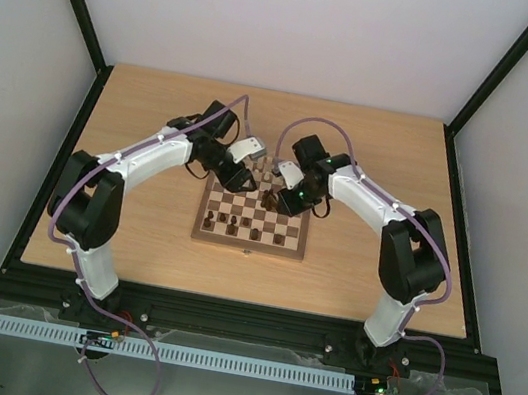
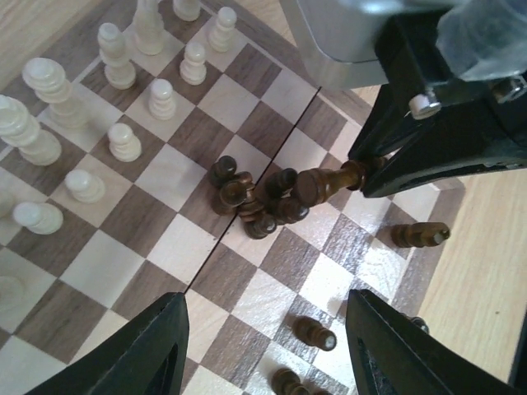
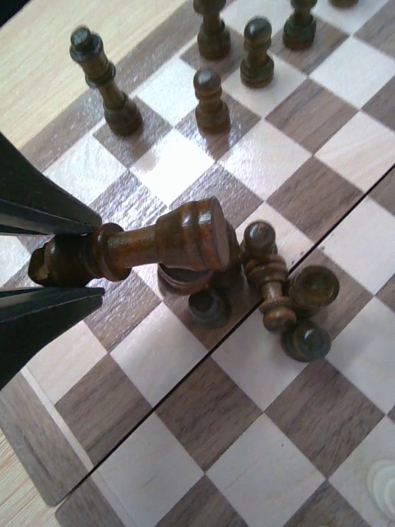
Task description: Set up the chess pieces on the board
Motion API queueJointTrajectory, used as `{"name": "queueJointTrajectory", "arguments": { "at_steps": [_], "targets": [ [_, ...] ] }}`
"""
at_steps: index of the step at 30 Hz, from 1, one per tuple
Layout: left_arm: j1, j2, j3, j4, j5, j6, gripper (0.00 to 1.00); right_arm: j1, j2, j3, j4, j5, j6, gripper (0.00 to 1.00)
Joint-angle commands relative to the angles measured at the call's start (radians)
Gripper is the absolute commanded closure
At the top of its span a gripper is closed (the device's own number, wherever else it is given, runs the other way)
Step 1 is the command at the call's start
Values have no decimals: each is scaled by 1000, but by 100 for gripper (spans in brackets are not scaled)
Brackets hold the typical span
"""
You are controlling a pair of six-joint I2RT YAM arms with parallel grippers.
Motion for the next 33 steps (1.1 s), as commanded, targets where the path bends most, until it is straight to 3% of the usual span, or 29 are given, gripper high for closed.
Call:
{"name": "queueJointTrajectory", "arguments": {
  "at_steps": [1,7,11,17,21,33],
  "targets": [
    [25,-10,-23,-6,143,10,44,-5,-48,40,-64,-97,4,96],
    [114,-60,-113,90,340,45,43,-14,-92,58,-95,-195,-51,96],
    [127,-127,-193,225,366,103,41,-14,-131,60,-91,-248,-105,95],
    [126,-149,-282,428,379,36,40,-14,-102,106,-108,-270,-124,95],
    [128,-150,-302,478,347,-10,41,-15,-77,145,-175,-153,-190,95],
    [167,-215,-373,537,254,-117,41,-14,-95,174,-352,359,-703,94]
  ]
}}
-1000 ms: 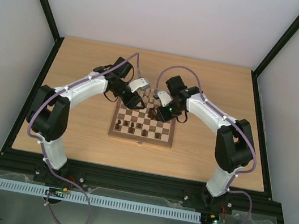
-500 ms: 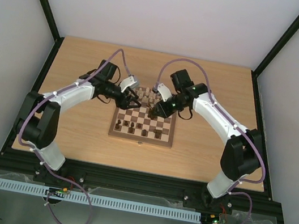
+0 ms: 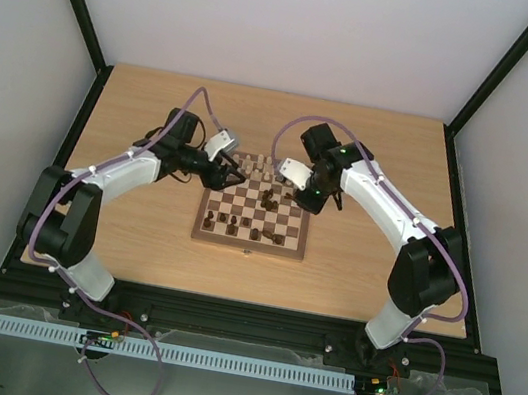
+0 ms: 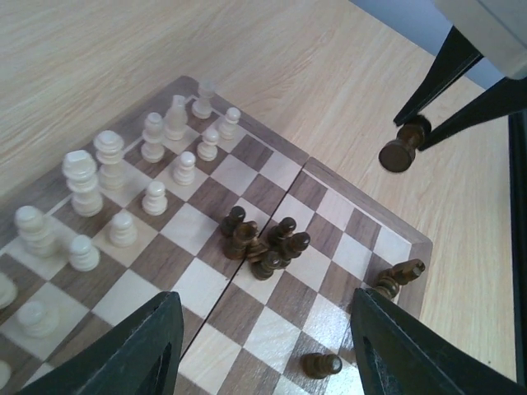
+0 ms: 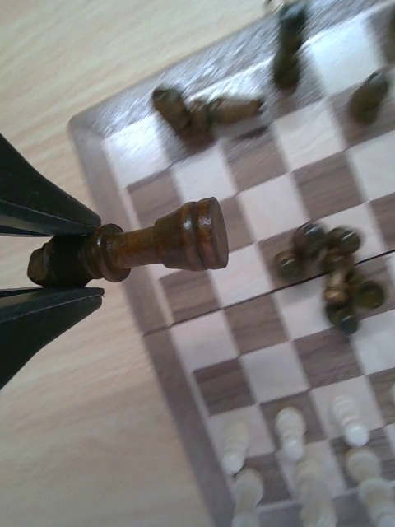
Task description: Set up the chess pieces on the board
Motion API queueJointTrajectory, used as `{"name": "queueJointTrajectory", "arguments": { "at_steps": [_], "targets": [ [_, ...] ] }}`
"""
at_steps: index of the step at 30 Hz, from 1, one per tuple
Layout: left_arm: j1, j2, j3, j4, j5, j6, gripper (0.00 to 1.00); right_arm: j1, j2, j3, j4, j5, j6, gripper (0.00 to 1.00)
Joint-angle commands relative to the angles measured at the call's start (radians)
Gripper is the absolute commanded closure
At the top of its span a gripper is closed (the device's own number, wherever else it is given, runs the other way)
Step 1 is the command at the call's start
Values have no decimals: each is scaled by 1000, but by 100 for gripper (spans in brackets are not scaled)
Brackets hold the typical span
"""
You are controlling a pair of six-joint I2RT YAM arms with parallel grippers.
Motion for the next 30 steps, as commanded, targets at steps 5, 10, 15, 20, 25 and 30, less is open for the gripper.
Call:
{"name": "queueJointTrajectory", "arguments": {
  "at_steps": [5,10,15,20,25,30],
  "targets": [
    [44,-79,-38,35,-44,-32,41,31,48,96,-143,443,-378,94],
    [69,-104,-60,34,-55,-37,41,90,86,114,-148,589,-505,93],
    [76,-155,-112,63,-66,-53,41,140,151,151,-182,702,-547,92],
    [78,-203,-169,68,-77,-50,41,177,236,198,-251,782,-523,92],
    [80,-254,-222,81,-85,-48,41,207,324,253,-335,836,-455,92],
    [80,-292,-272,115,-88,-64,41,232,378,275,-385,843,-402,92]
  ]
}}
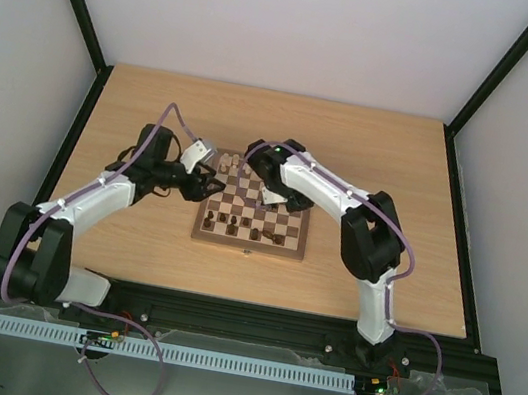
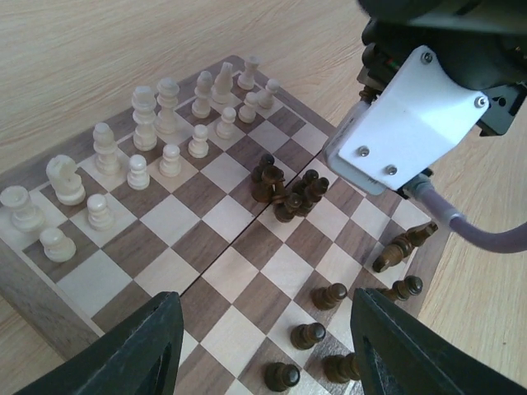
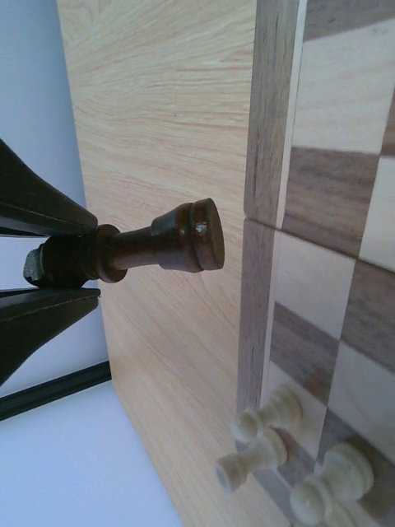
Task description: Set up the chess pieces on the board
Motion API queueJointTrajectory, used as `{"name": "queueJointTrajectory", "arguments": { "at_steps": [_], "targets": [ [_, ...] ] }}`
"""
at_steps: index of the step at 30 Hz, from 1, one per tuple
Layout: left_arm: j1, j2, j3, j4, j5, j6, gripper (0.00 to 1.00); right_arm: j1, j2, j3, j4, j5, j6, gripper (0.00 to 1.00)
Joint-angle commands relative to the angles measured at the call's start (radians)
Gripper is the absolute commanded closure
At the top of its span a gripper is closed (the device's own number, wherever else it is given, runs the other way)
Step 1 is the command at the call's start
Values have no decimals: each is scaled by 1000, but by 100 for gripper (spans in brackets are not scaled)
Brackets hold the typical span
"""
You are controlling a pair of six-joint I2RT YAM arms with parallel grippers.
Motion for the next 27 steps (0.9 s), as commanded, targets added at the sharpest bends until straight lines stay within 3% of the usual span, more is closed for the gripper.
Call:
{"name": "queueJointTrajectory", "arguments": {
  "at_steps": [1,11,18,27],
  "targets": [
    [6,-45,-43,59,0,-12,41,26,39,30,-145,51,51,92],
    [6,-79,-72,74,-2,-26,41,45,91,28,-170,15,143,91],
    [7,-78,-76,78,0,-29,41,47,81,29,-156,-27,186,80],
    [6,-55,-48,52,3,-21,41,46,40,24,-138,-75,206,73]
  ]
}}
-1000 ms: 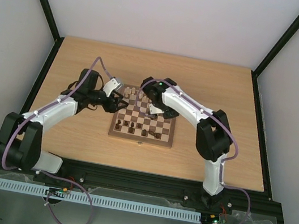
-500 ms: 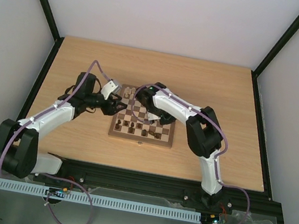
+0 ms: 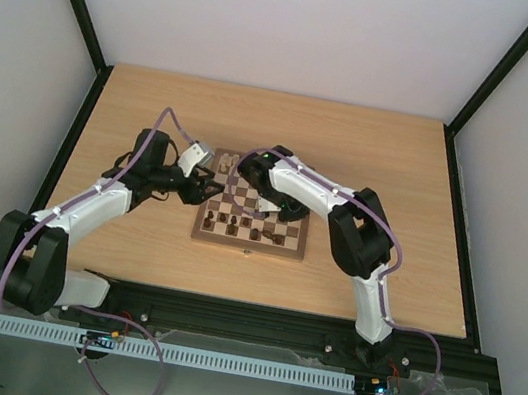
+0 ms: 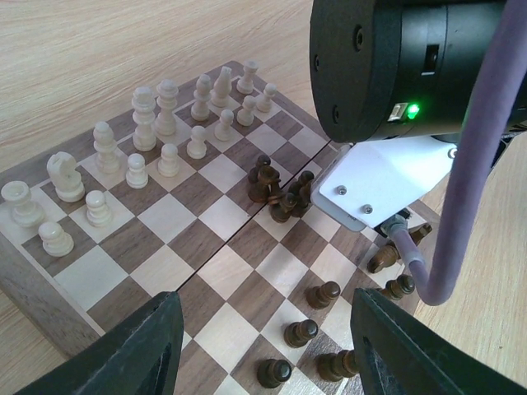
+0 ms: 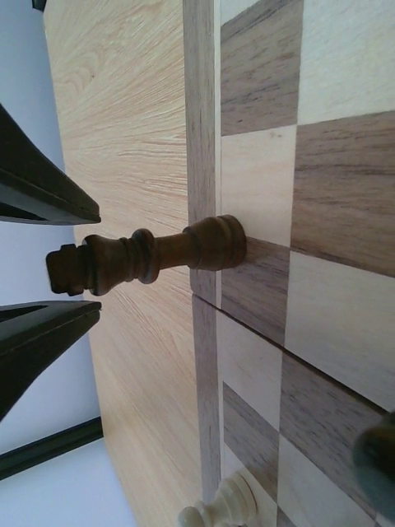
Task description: Set up the chess pieces on the board
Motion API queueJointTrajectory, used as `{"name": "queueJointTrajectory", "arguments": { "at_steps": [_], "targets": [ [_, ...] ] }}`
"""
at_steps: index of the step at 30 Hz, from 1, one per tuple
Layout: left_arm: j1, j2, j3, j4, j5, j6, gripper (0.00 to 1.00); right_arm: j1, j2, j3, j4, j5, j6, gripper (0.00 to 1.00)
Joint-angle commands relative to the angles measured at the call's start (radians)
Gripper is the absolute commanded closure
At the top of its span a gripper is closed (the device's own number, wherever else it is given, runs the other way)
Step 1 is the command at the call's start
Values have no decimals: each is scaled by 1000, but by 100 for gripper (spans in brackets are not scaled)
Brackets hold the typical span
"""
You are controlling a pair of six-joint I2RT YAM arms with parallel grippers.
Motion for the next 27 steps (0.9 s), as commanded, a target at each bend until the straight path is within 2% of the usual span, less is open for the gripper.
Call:
{"name": "queueJointTrajectory", "arguments": {
  "at_steps": [1,9,13,17,23,27],
  "targets": [
    [6,8,28,-9,11,17,41,5,-48,19,-49,-32,17,72],
    [-1,-4,95,-158,35,139,41,-36,-141,35,-23,-95,62,67],
    [-38,1,168,-303,40,277,42,-120,-191,33,7,-218,140,65],
    [-125,27,263,-439,10,415,42,-236,-240,10,60,-377,241,66],
    [-253,146,434,-654,-83,639,44,-365,-397,-138,218,-602,366,66],
    [-328,262,544,-742,-137,675,49,-391,-518,-291,318,-667,436,66]
  ]
}}
